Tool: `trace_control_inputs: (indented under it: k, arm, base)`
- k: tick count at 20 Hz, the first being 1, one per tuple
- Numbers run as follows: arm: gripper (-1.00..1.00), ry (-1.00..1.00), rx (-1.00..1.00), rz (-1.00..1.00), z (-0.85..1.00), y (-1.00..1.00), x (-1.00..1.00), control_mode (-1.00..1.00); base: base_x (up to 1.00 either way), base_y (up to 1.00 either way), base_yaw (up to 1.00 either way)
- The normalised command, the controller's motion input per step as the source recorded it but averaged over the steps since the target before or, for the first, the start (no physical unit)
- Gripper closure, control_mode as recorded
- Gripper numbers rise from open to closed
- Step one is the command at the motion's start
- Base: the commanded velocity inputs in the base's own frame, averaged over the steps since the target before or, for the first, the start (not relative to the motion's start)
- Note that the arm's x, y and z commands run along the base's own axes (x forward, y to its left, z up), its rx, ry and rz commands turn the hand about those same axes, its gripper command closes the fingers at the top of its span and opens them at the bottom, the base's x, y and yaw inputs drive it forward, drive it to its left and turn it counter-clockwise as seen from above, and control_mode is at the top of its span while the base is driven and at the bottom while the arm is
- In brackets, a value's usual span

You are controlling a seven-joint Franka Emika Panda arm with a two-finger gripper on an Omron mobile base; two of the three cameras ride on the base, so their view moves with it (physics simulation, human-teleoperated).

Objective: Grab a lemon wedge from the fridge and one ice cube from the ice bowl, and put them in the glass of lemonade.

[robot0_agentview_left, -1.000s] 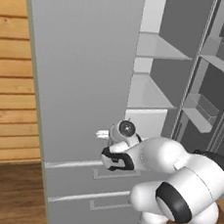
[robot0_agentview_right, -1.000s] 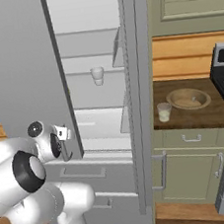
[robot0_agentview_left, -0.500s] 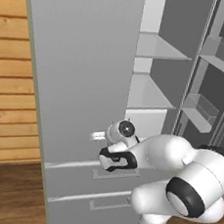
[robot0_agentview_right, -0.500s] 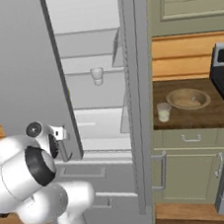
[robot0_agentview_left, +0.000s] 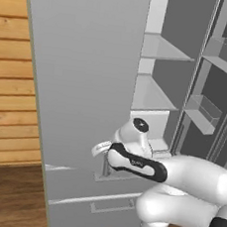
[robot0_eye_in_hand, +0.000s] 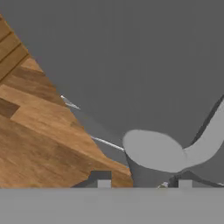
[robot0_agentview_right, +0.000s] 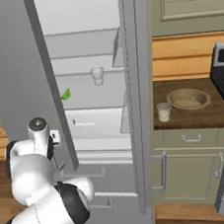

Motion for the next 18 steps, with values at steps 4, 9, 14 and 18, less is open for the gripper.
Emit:
trace_control_inputs:
  k: [4,9,14,18]
  arm:
    - [1.0,0.01,0.01,0.05,0.85,0.17,-1.0,-1.0]
    - [1.0,-0.13,0.0,-0.02,0.94,-0.08,-0.89,-1.0]
    - [1.0,-0.24,0.03,-0.24,1.0,-0.39,-0.83,-1.0]
    - [1.0,-0.1,0.04,-0.29,1.0,-0.52,-0.49,-1.0]
  base:
    - [0.0,0.0,0.0]
    - [0.0,0.0,0.0]
    - [0.0,0.0,0.0]
    - [0.0,0.0,0.0]
